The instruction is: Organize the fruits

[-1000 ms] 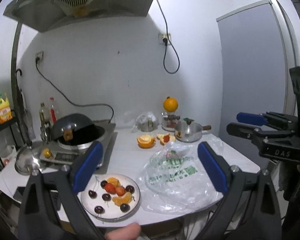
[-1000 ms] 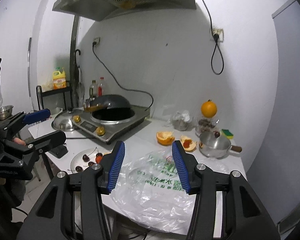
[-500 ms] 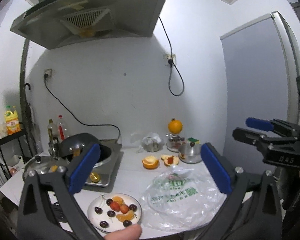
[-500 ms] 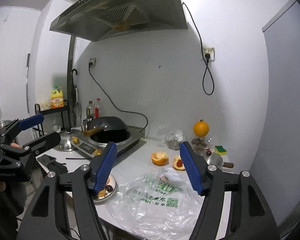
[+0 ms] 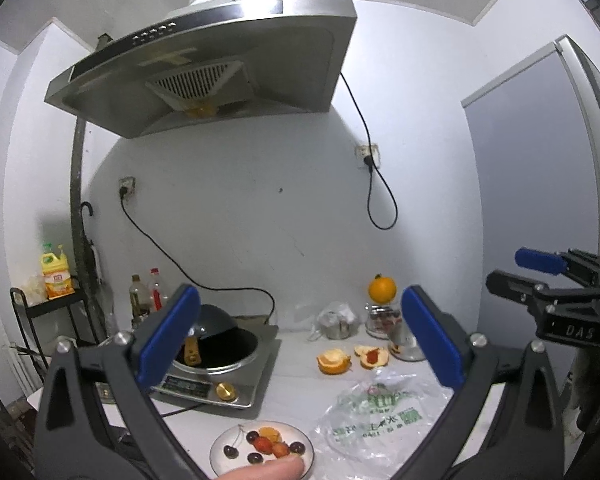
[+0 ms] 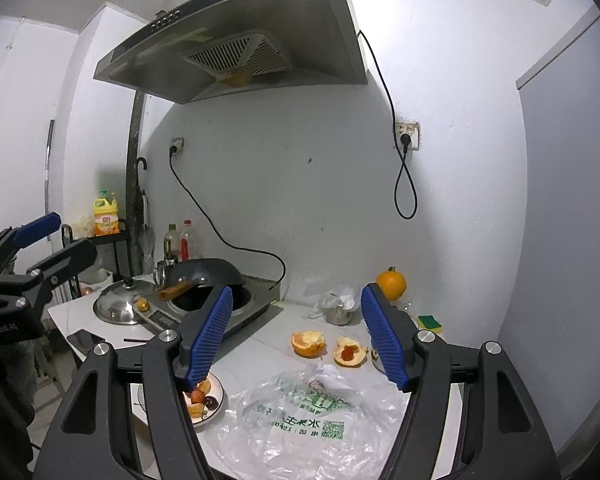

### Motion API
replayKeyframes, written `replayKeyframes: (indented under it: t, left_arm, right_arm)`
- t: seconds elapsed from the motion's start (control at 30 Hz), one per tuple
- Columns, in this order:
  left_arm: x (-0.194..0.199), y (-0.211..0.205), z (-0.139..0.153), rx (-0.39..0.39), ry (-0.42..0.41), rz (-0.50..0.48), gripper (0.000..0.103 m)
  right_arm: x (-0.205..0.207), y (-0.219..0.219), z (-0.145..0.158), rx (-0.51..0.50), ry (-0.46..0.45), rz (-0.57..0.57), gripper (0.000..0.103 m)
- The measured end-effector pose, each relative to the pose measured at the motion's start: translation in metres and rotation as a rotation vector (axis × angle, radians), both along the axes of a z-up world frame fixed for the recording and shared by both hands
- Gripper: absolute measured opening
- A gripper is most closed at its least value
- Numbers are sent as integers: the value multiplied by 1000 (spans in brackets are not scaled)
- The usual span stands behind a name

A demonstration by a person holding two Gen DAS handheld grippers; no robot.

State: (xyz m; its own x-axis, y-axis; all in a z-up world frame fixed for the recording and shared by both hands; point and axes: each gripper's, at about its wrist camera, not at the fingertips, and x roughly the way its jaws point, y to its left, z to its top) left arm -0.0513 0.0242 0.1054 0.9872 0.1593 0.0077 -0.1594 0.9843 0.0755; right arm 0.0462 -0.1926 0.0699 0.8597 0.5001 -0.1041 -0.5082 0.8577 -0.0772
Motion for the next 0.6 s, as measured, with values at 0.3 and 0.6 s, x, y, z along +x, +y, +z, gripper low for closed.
replayKeyframes:
  t: [0.3,0.6]
  left_arm:
    - [0,2,-1,-12,9,-7,102]
    - [-1,4,-3,-20,14,-13,102]
  right_arm:
    - [1,2,1,-3,1,-4,70]
    - [4,4,-3,-13,17,-2,70]
